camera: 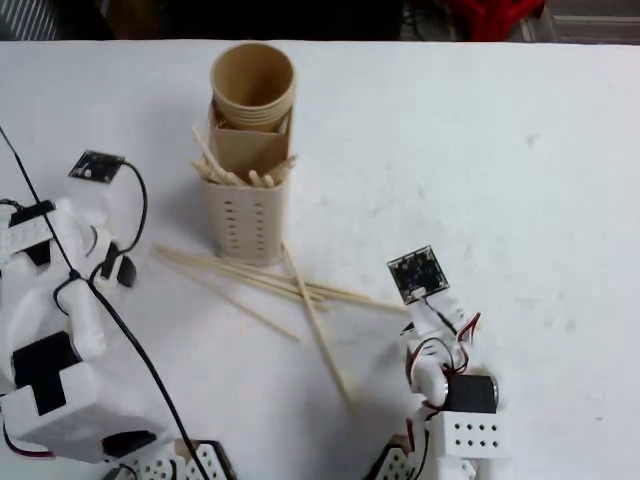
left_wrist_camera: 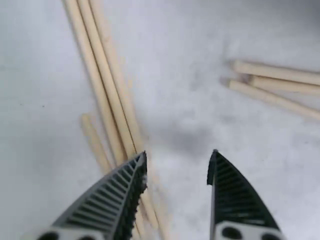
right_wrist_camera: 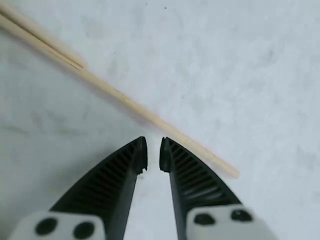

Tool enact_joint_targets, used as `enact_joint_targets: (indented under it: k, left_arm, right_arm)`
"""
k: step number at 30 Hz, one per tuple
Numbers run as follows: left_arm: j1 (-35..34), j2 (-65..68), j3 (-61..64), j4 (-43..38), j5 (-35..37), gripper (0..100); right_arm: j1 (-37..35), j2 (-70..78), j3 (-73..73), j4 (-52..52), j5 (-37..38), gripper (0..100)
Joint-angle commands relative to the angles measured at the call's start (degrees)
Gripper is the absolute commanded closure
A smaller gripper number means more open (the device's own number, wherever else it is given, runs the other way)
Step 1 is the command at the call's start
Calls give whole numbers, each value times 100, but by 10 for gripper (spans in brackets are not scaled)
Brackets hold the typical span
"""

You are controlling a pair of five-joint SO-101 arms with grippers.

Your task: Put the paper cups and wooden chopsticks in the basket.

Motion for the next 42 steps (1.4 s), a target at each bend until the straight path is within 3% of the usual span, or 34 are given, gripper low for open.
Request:
enact_joint_targets:
  k: [1,13,23,30,36,42]
  left_arm:
    - [-119,-268,0,-167,-44,786]
    - [-338,-224,-79,-255,-237,786]
    - [-356,1411,-905,-132,-299,787]
    - [-233,2105,-1503,369,-290,910]
    - [-163,1903,-1749,607,-211,980]
    - [-110,1095,-2101,1292,-105,980]
  right_arm:
    - [57,-22,-18,-119,-9,940]
    - [57,-22,-18,-119,-9,940]
    - [57,-22,-18,-119,-9,940]
    - [57,-22,-18,-119,-9,940]
    - [57,-22,-18,-119,-9,940]
    - [57,-22,-18,-119,-9,940]
